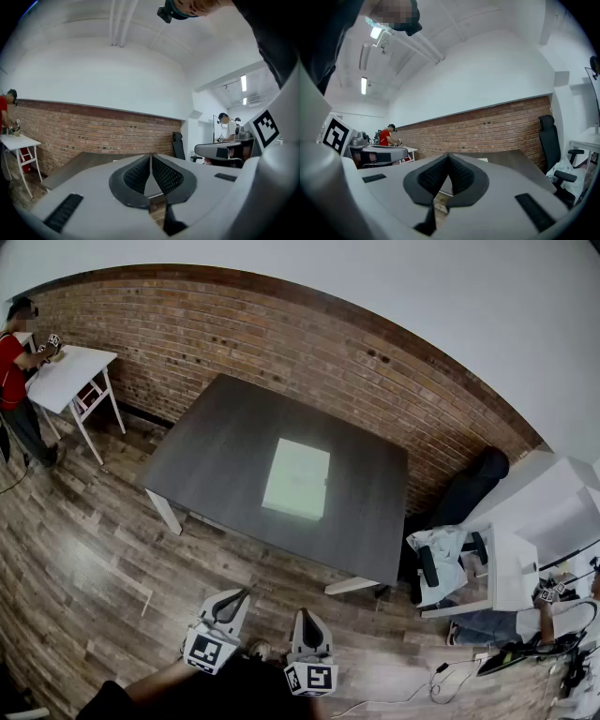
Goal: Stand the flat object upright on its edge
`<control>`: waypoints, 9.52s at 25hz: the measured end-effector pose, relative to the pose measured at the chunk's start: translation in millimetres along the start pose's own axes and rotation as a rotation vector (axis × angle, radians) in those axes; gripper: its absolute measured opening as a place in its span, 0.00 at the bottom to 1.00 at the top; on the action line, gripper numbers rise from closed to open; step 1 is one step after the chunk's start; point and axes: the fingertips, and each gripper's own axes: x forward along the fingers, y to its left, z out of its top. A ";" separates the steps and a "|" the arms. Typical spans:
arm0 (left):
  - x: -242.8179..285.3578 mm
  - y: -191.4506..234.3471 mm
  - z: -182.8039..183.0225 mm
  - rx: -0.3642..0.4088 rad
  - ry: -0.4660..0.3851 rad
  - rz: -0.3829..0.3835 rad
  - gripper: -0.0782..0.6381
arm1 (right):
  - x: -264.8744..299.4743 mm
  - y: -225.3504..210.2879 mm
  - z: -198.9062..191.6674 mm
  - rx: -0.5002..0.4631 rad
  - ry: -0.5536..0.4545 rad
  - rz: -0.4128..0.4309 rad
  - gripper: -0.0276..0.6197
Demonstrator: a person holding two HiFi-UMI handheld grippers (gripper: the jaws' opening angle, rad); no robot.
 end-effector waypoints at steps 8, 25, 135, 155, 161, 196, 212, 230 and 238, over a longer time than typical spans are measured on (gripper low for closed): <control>1.4 1.9 1.5 0.022 -0.006 0.000 0.17 | 3.8 2.3 2.4 -0.011 0.005 0.005 0.08; -8.2 20.6 4.3 0.011 -0.004 -0.035 0.17 | 17.4 26.2 8.8 -0.011 -0.017 -0.005 0.08; 353.4 199.9 -171.5 0.012 0.313 0.035 0.17 | 361.7 -208.6 -165.3 0.022 0.320 0.050 0.08; 364.4 207.1 -260.1 -0.023 0.485 -0.074 0.34 | 360.1 -243.8 -255.1 0.052 0.456 -0.005 0.32; 372.0 205.9 -274.3 -0.025 0.513 -0.105 0.39 | 358.5 -255.0 -274.5 0.063 0.488 -0.028 0.40; 386.7 210.9 -279.8 -0.004 0.523 -0.122 0.40 | 376.1 -258.1 -288.9 0.022 0.507 0.064 0.44; 353.6 205.7 -207.3 0.042 0.470 -0.086 0.41 | 360.7 -232.2 -211.5 0.002 0.408 0.124 0.44; 344.0 214.9 -137.6 0.010 0.366 -0.033 0.41 | 355.7 -213.3 -135.6 -0.024 0.314 0.156 0.44; 348.1 216.2 -110.1 0.012 0.321 -0.066 0.41 | 362.4 -214.6 -101.7 -0.017 0.280 0.152 0.44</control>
